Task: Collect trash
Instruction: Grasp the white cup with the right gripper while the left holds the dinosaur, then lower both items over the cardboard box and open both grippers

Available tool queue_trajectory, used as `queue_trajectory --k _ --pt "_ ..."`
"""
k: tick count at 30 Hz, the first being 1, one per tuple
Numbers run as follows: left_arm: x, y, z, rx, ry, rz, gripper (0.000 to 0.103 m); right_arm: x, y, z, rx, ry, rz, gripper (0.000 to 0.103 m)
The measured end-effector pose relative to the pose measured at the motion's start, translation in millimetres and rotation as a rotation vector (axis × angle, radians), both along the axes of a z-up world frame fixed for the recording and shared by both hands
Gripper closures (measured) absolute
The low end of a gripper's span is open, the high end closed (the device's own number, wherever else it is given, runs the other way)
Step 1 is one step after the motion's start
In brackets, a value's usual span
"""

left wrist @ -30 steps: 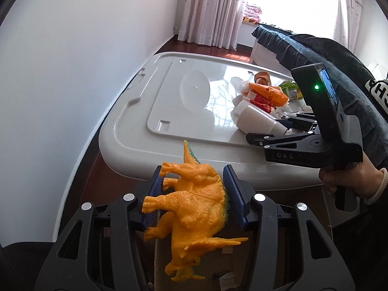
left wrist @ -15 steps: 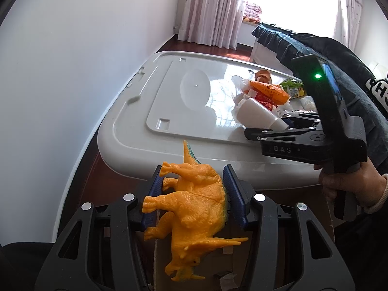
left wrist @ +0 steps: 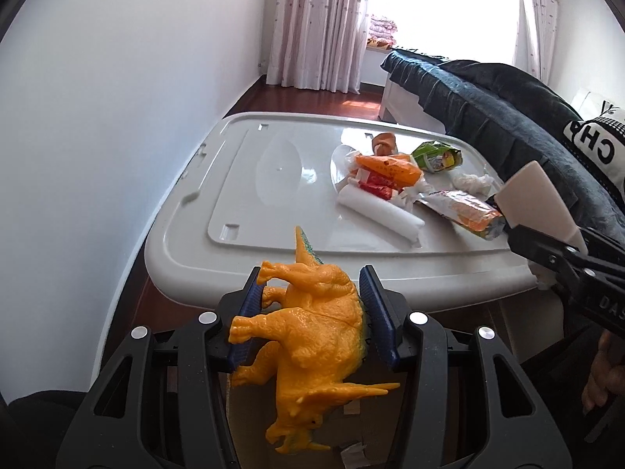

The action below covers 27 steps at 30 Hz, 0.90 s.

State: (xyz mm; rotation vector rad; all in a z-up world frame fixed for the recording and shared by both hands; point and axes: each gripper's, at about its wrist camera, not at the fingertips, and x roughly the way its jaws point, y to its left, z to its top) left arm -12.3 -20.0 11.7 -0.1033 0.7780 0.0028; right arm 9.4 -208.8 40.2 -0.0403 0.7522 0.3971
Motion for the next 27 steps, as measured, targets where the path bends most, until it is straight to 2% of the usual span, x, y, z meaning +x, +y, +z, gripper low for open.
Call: queue_trajectory --k 5,9,16,25,26,27 --pt "-16 -16 22 0.015 -0.015 -0.017 0.054 -46 -27 19 0.023 -0.041 -0.077 0.054" --pt "-28 -30 27 0.027 -0.008 -0.031 0.054 -66 -37 17 0.035 -0.023 -0.111 0.054" --pt "-31 -40 6 0.043 0.051 -0.032 0.054 -71 -38 -11 0.03 0.051 -0.111 0.054" --pt "-35 -36 -20 0.049 0.109 -0.025 0.054 -68 -36 -32 0.019 0.114 -0.1 0.054" --pt "-35 -36 -22 0.059 0.109 -0.015 0.053 -66 -34 -37 0.013 0.142 -0.09 0.051" --pt "-35 -36 -24 0.069 0.116 -0.007 0.046 -65 -33 -42 0.002 0.161 -0.093 0.03"
